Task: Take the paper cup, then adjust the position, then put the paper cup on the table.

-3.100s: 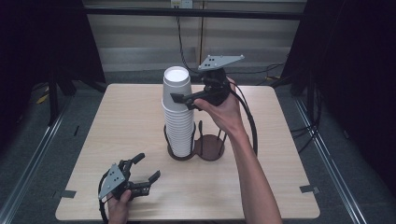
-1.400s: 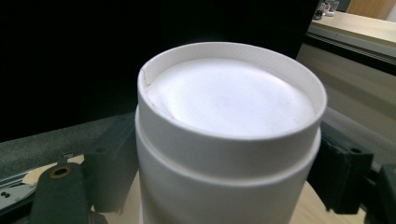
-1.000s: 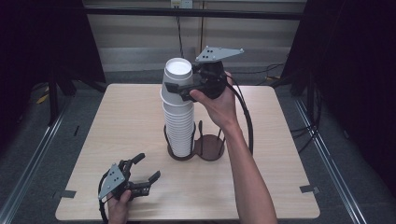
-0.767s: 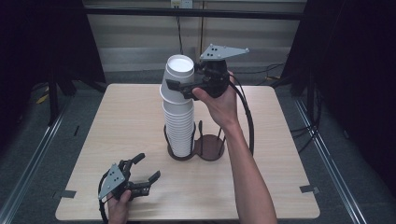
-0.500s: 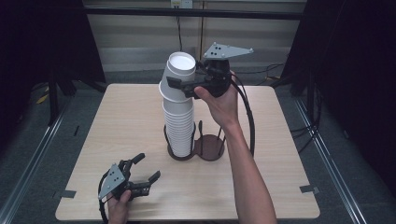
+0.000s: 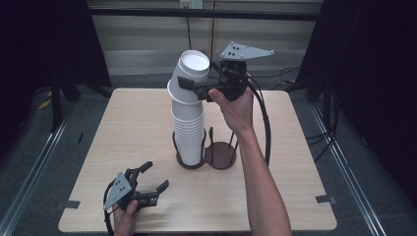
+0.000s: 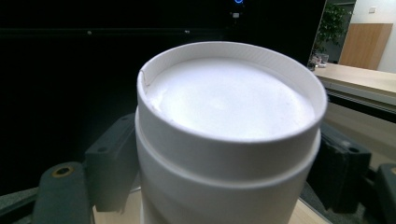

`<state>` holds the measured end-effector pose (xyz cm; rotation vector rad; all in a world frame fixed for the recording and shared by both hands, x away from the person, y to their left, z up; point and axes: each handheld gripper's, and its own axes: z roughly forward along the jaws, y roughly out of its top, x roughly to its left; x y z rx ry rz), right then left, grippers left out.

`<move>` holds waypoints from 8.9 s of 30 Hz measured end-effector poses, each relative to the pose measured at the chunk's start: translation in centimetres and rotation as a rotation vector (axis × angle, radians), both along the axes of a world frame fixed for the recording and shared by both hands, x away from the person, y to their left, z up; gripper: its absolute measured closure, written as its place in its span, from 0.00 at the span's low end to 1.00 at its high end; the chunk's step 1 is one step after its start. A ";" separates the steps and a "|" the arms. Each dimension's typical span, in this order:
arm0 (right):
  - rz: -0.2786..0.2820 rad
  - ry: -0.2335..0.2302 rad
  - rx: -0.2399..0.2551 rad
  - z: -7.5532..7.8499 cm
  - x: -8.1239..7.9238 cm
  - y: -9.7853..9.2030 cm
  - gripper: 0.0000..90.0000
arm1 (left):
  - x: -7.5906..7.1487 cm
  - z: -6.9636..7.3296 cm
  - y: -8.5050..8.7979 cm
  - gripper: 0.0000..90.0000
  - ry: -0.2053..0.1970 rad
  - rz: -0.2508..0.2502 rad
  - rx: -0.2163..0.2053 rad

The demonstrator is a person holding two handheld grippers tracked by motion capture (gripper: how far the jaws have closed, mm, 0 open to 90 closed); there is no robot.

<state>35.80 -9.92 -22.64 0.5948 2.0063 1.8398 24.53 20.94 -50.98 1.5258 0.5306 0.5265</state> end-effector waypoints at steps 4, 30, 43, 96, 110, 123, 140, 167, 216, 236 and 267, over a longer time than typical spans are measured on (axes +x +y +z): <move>0.002 -0.007 0.024 0.4 -0.2 -0.3 0.22 | 0.0 0.0 0.0 0.17 0.000 0.001 0.000; -0.010 -0.033 0.037 1.6 -2.5 -3.4 0.23 | 0.1 0.1 -0.1 0.17 0.009 0.004 0.022; -0.041 -0.031 0.025 1.2 -3.8 -5.6 0.23 | 0.2 0.0 -0.1 0.17 0.020 -0.029 -0.009; 0.008 0.083 0.009 -11.8 -8.8 -5.6 0.23 | 0.8 5.8 -2.5 0.18 0.034 -0.276 0.021; 0.038 0.133 0.038 -15.0 -9.3 -4.8 0.23 | 0.5 6.0 -3.7 0.17 0.027 -0.327 0.033; 0.055 0.162 0.047 -17.5 -9.8 -3.5 0.23 | 0.5 5.6 -4.6 0.17 0.030 -0.352 0.039; 0.121 0.205 0.063 -20.0 -10.2 -2.0 0.24 | 0.9 4.8 -5.4 0.17 0.053 -0.393 0.049; 0.176 0.222 0.068 -20.9 -9.8 0.0 0.24 | 1.9 3.6 -7.0 0.13 0.107 -0.431 0.053; 0.115 0.262 -0.112 -20.5 -10.2 -3.9 0.14 | 3.5 5.2 -6.1 0.19 0.133 -0.467 0.288; 0.156 0.306 -0.219 -20.9 -10.1 -4.1 0.14 | 3.5 5.6 -7.2 0.19 0.189 -0.481 0.539; 0.245 0.405 -0.540 -20.6 -9.1 -2.8 0.19 | 3.5 6.7 -8.4 0.19 0.197 -0.520 0.768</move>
